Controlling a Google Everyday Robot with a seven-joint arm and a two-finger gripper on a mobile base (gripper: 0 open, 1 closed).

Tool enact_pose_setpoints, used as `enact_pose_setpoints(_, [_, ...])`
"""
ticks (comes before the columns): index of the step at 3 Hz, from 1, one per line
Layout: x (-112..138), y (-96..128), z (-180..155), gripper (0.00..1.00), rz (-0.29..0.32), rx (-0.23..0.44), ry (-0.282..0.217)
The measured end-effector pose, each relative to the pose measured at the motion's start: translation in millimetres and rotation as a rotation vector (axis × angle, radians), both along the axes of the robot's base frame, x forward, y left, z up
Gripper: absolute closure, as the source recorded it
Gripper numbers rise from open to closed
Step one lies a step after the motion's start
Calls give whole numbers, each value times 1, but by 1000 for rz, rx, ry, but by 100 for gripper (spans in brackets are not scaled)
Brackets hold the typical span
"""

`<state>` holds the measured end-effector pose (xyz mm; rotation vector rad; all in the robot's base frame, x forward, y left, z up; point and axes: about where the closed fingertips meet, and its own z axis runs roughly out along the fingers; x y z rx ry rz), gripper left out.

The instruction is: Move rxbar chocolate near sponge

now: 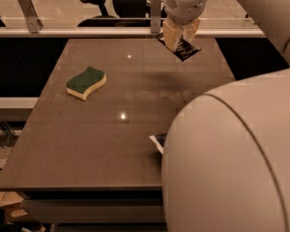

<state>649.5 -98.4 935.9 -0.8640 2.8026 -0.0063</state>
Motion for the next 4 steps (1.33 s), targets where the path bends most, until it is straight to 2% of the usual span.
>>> enact_pose_setpoints(2, [-31,47,-9,100,128,-32,31])
enact_pose_setpoints(4, [-42,95,-27,100,266,-48,79])
